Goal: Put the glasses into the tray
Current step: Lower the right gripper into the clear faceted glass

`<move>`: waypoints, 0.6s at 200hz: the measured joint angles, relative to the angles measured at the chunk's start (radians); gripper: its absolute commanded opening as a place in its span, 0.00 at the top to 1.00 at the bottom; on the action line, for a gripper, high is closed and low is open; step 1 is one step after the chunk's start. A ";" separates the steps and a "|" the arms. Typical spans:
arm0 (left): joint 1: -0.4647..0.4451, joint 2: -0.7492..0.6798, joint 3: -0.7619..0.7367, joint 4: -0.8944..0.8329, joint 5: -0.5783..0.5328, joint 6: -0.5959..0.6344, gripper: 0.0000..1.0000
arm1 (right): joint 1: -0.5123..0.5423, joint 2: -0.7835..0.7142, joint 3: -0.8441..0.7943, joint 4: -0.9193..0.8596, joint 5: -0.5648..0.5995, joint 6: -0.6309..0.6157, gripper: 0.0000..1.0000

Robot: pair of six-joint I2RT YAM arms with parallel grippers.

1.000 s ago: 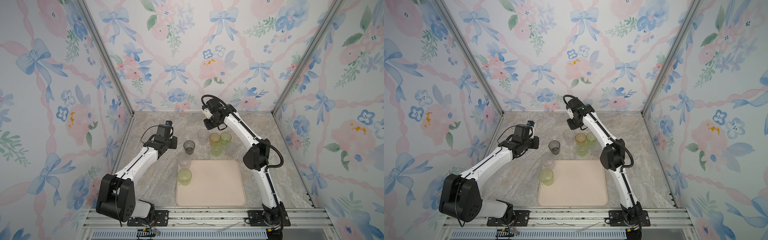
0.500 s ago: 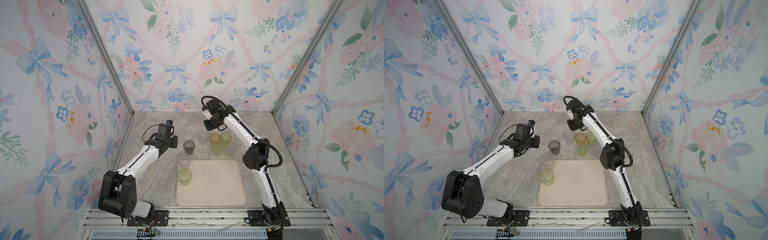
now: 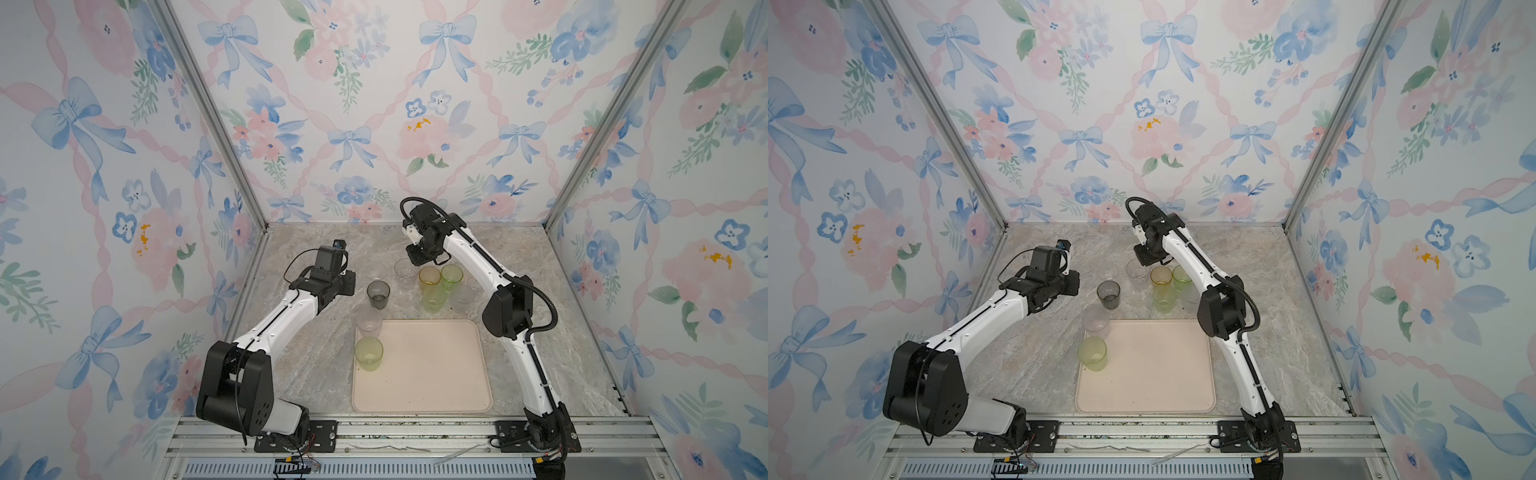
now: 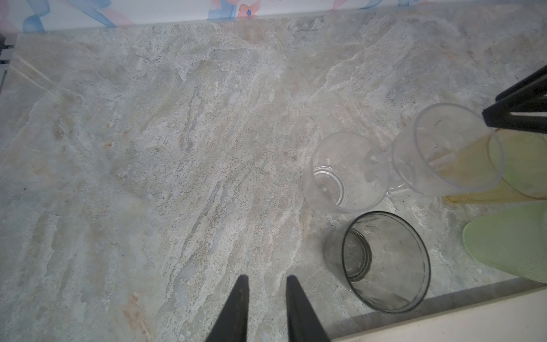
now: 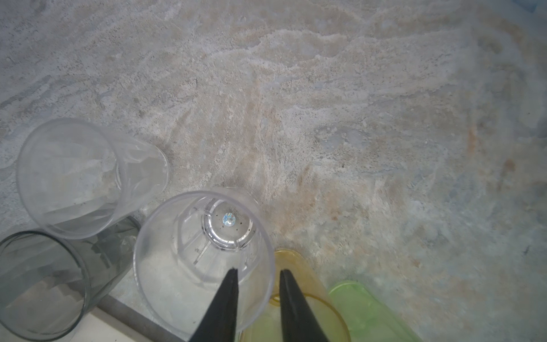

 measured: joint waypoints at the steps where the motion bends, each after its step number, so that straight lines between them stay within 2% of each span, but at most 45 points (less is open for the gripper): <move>1: 0.000 0.000 0.000 0.000 0.000 0.000 0.74 | 0.000 0.001 0.000 0.000 0.000 0.000 0.72; 120: 0.000 0.015 0.002 0.000 0.000 0.000 0.75 | -0.005 0.055 0.013 0.000 -0.004 0.000 0.73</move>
